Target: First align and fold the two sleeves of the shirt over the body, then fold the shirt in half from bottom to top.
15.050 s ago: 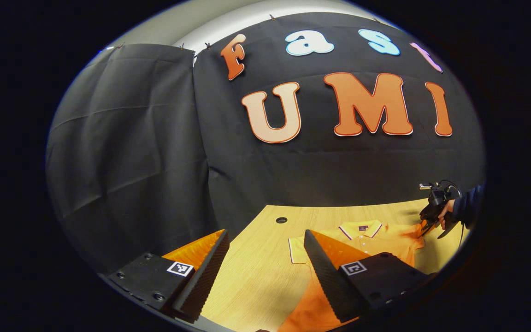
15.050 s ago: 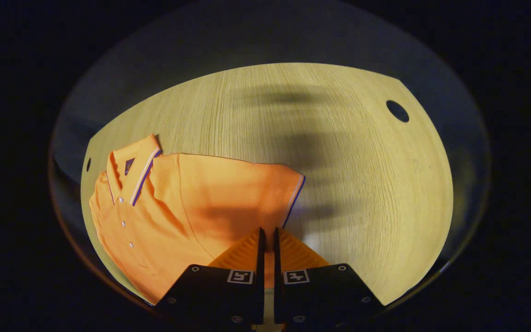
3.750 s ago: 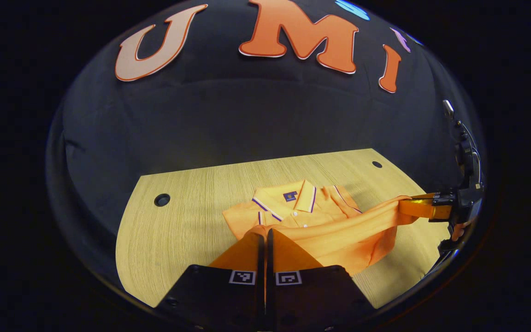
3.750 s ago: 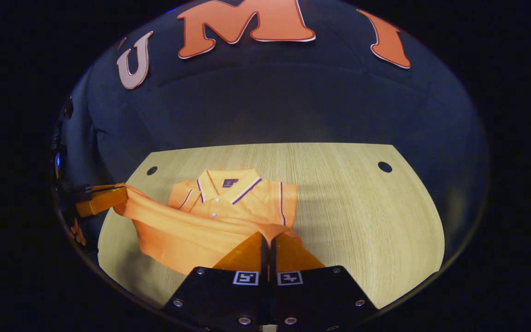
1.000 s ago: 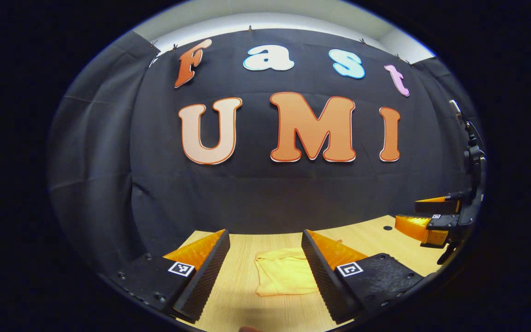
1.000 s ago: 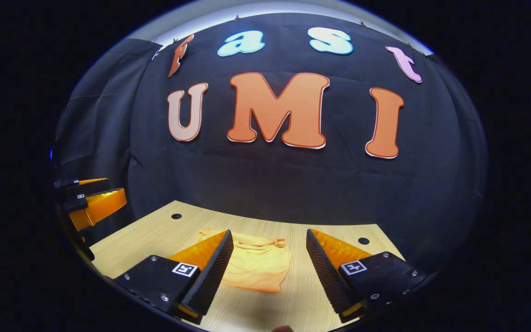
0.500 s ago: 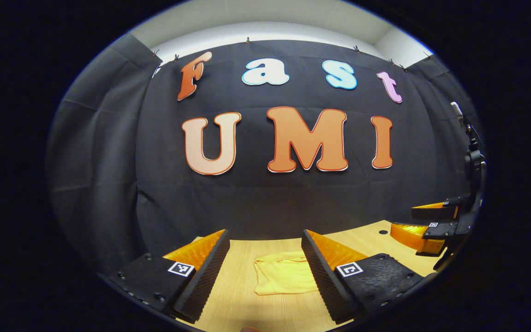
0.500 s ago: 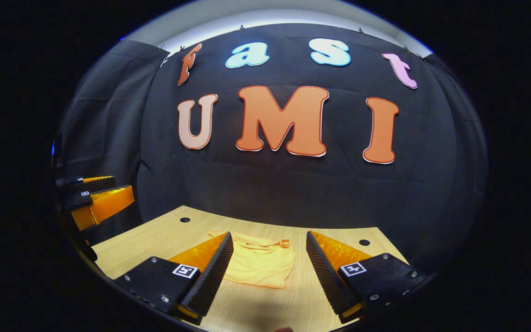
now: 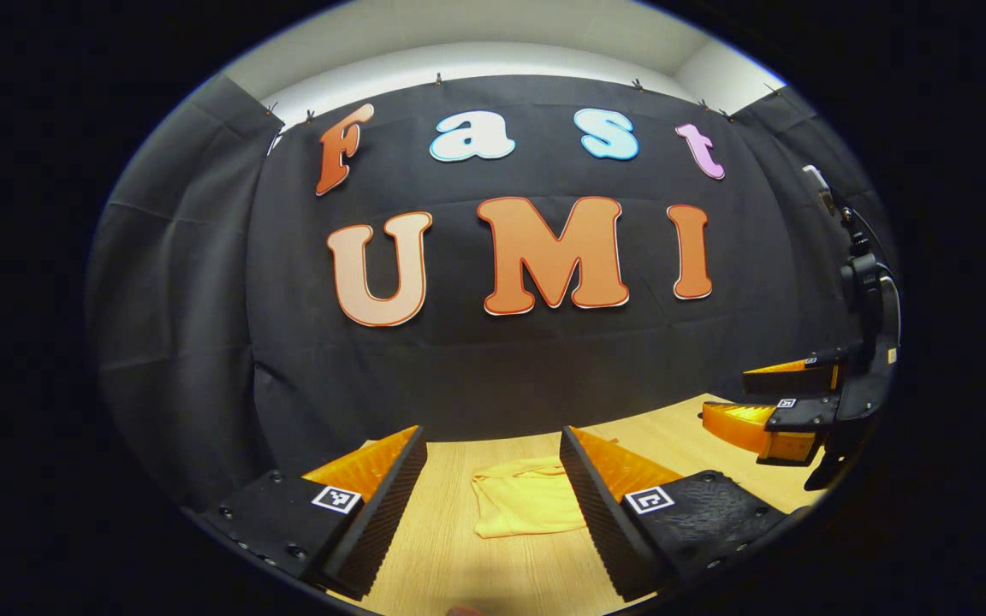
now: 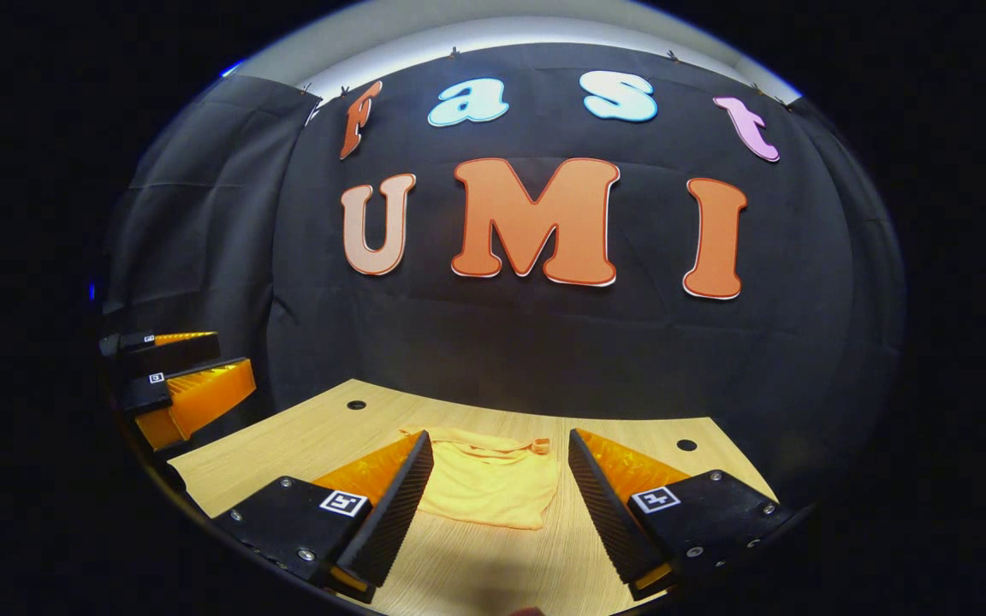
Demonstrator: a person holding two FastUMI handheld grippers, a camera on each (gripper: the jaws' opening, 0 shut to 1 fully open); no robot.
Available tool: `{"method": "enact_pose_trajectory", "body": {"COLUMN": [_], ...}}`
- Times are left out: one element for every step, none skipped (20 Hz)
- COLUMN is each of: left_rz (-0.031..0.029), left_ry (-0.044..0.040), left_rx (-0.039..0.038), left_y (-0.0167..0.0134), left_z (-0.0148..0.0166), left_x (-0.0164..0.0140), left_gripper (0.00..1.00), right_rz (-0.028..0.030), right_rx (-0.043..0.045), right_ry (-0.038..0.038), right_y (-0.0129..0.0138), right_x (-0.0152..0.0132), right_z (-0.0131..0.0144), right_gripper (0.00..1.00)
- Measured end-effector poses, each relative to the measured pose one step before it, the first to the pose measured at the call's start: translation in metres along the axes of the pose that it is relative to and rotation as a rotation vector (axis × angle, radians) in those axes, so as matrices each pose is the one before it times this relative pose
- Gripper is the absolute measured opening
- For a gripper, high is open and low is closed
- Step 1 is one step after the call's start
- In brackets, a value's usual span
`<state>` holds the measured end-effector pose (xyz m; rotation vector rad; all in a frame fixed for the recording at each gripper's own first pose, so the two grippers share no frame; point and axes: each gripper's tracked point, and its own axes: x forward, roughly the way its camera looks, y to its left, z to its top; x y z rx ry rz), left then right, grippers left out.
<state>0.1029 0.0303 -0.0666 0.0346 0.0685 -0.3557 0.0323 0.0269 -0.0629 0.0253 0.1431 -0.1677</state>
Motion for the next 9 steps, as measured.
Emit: {"method": "enact_pose_trajectory", "body": {"left_rz": [0.00314,0.00164,0.00074,0.00117,0.00172,-0.00011,-0.00215,-0.0006,-0.00331], "left_ry": [-0.0006,-0.00431,-0.00341,-0.00168,-0.00671,-0.0047,-0.00094,0.00204,-0.00156], "left_rx": [-0.00119,-0.00813,-0.00895,-0.00518,0.00068,0.00282,0.00318,0.00212,-0.00309], "left_y": [-0.00056,-0.00098,-0.0024,0.00003,-0.00053,-0.00064,-0.00245,-0.00224,-0.00196], "left_z": [0.00166,0.00031,0.00146,0.00078,0.00131,0.00182,0.00075,0.00026,-0.00108], "left_x": [0.00023,-0.00223,-0.00155,-0.00164,-0.00119,-0.00033,-0.00104,-0.00151,-0.00132], "left_gripper": [0.96,0.96,0.96,0.96,0.96,0.96,0.96,0.96,0.96], "right_rz": [0.00309,-0.00193,-0.00034,0.00148,-0.00392,-0.00531,-0.00461,-0.00331,0.00006], "right_rx": [-0.00005,0.00267,0.00408,0.00179,-0.00273,-0.00412,-0.0011,0.00399,0.00387], "right_ry": [0.00071,-0.00265,-0.00475,-0.00432,-0.00481,-0.00728,-0.0032,-0.00527,-0.00222], "right_y": [0.00094,-0.00037,-0.00114,-0.00008,-0.00022,-0.00157,-0.00161,-0.00042,-0.00009], "right_x": [-0.00172,-0.0013,-0.00117,-0.00126,-0.00255,-0.00256,-0.00321,-0.00308,-0.00161], "right_z": [0.00071,0.0006,0.00139,0.00104,0.00239,0.00219,0.00151,0.00123,0.00133], "right_gripper": [0.96,0.96,0.96,0.96,0.96,0.96,0.96,0.96,0.96]}}
